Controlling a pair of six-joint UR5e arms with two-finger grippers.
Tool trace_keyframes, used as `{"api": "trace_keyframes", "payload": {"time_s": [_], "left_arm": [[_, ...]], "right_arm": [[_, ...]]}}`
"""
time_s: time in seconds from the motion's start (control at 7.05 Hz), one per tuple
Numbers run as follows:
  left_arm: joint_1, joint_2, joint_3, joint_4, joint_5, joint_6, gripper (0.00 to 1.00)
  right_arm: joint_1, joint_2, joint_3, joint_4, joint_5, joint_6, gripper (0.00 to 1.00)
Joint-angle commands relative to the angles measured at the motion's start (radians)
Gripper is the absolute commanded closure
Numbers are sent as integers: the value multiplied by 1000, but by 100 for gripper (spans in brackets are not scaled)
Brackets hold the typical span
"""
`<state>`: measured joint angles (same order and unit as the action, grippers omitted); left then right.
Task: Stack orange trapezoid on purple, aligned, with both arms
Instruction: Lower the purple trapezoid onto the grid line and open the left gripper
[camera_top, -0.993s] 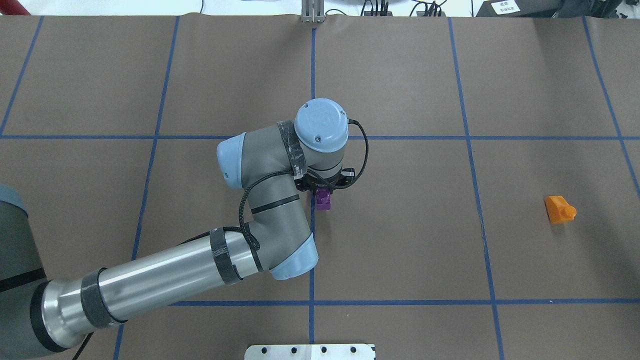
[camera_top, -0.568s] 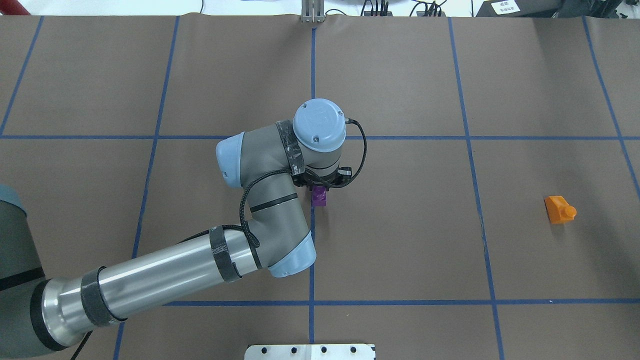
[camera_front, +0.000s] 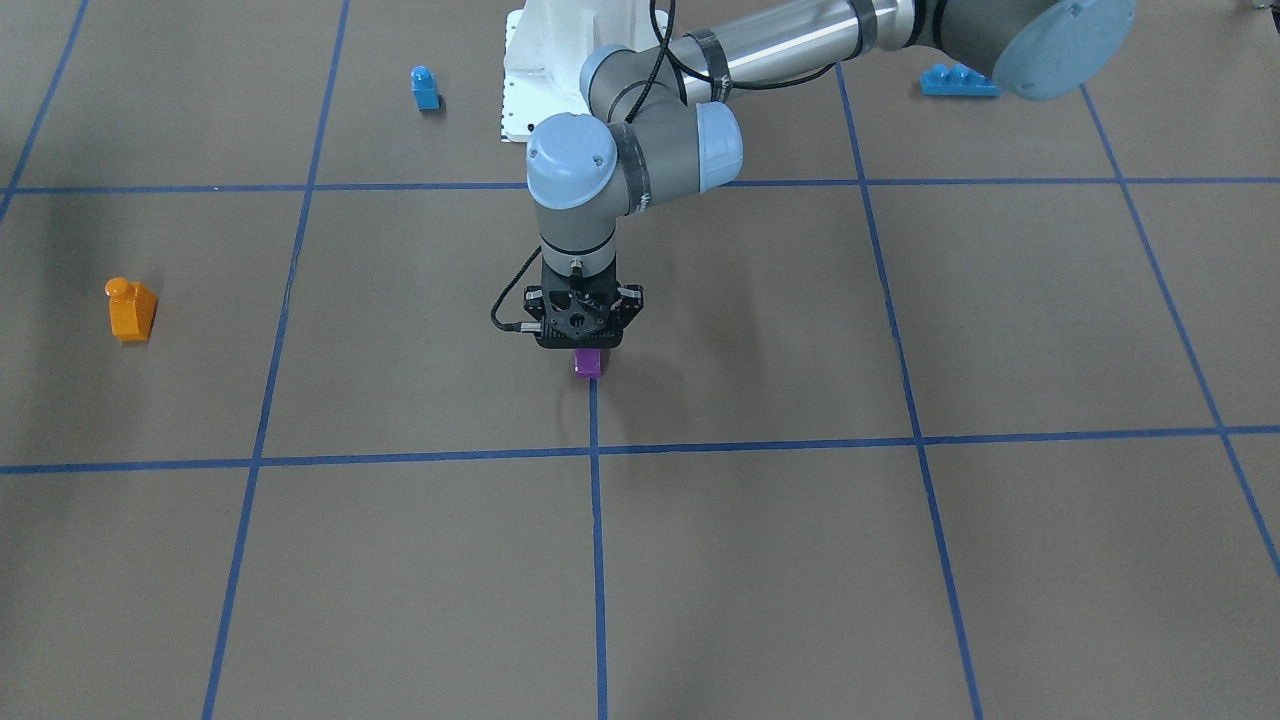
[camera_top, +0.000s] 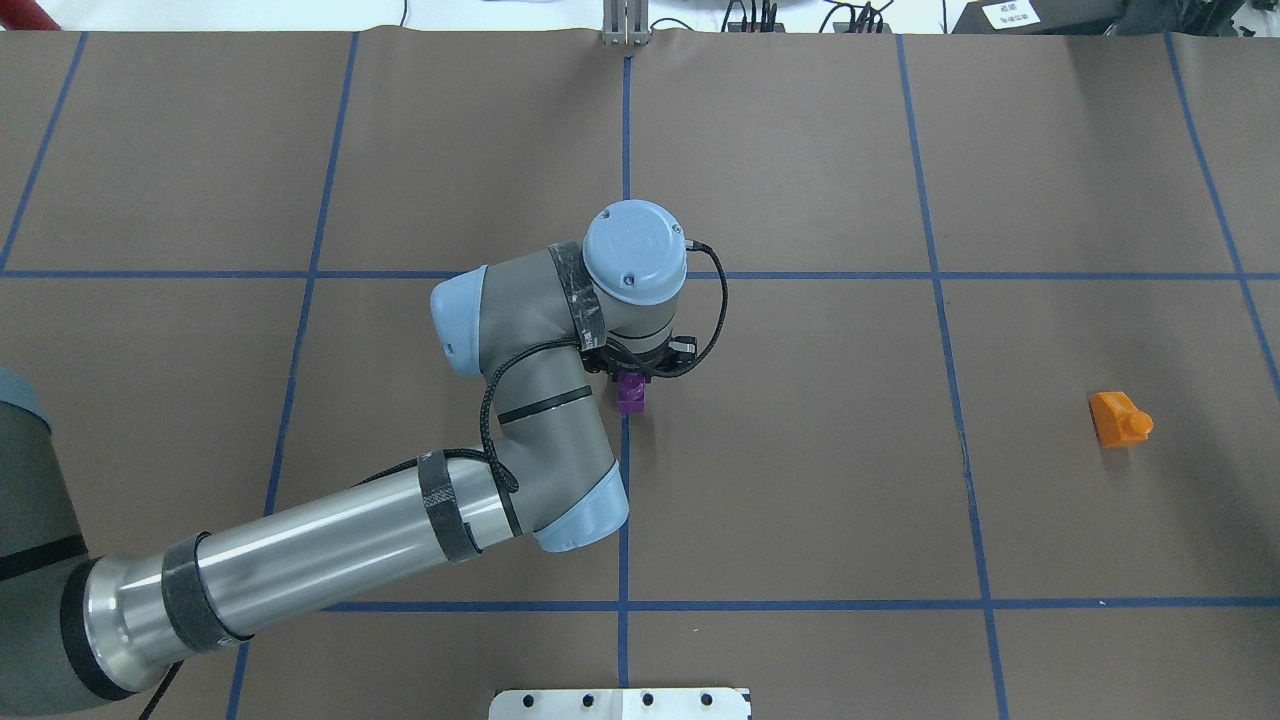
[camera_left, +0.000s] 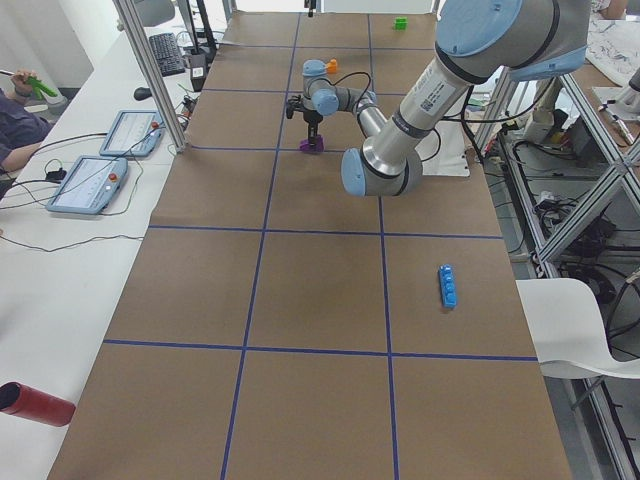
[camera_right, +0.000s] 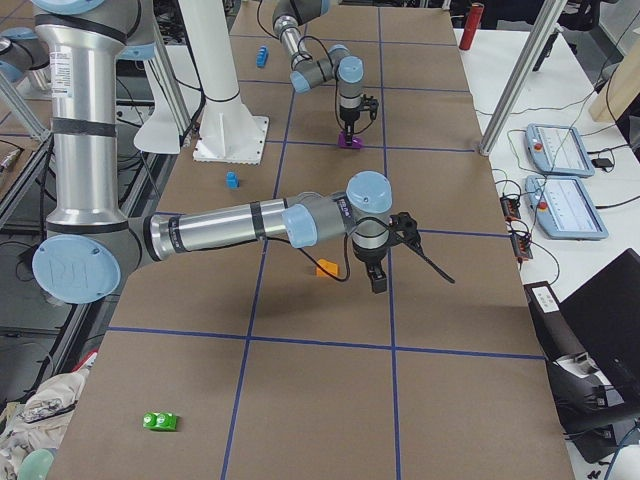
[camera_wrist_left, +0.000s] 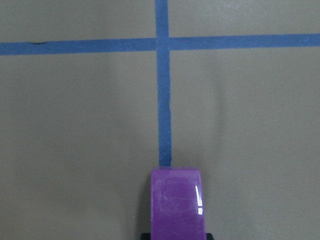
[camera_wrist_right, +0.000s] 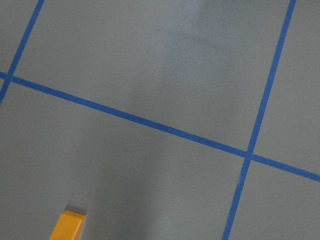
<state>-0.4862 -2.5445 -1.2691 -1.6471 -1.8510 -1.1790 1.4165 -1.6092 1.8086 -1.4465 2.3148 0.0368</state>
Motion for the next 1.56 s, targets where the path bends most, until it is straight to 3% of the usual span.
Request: {"api": "trace_keyframes", "payload": {"time_s": [0.0,0.28,0.43,0.57,0.85,0.99,1.28,1.42], "left_arm": [[0,1,8,0,-1,12,100],[1,9,10,-2,-1,12,100],[1,9,10,-2,-1,13,91],[3,9,10,-2,-1,12,70],[6,9,10,-2,-1,12,9],[9,9,8,1,-1,10,0],[-23,9,-27,9,-2,19,0],[-46,70,-121,22,-8,80,0]], "right_arm": [[-1,0,0,0,0,0,0],[1,0,0,0,0,0,0],[-1,0,0,0,0,0,0],[-1,-1,0,0,0,0,0],[-1,-2,0,0,0,0,0],[-1,-2,0,0,2,0,0],[-10,0,5,2,3,43,0],[-52,0,14,23,5,126,0]]}}
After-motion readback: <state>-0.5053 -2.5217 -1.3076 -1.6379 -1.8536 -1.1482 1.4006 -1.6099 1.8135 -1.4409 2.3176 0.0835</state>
